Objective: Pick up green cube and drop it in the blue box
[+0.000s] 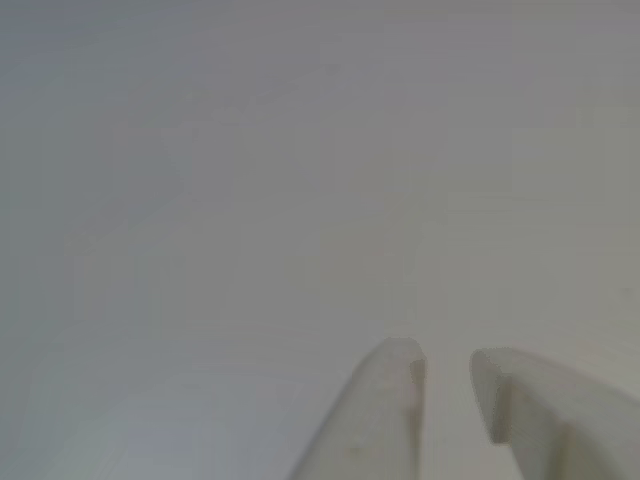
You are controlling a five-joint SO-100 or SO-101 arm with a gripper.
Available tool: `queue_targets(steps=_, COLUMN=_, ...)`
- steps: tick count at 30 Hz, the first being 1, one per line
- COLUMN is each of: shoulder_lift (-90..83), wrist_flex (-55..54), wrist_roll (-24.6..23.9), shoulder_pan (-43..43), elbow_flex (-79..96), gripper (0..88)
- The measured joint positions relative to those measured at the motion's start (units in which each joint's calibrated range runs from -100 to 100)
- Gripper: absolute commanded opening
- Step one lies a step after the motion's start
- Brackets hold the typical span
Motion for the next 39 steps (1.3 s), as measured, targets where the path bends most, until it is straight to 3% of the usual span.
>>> queue_targets(steps=13, shoulder_lift=0.0, wrist_flex=0.0, wrist_roll=0.0, shoulder_pan=-17.0, elbow_flex=0.0, gripper=1.6)
queue_targets(steps=39, shoulder_lift=0.0, wrist_flex=0.0, wrist_roll=0.0, shoulder_pan=-17.7, elbow_flex=0.0, gripper=1.6)
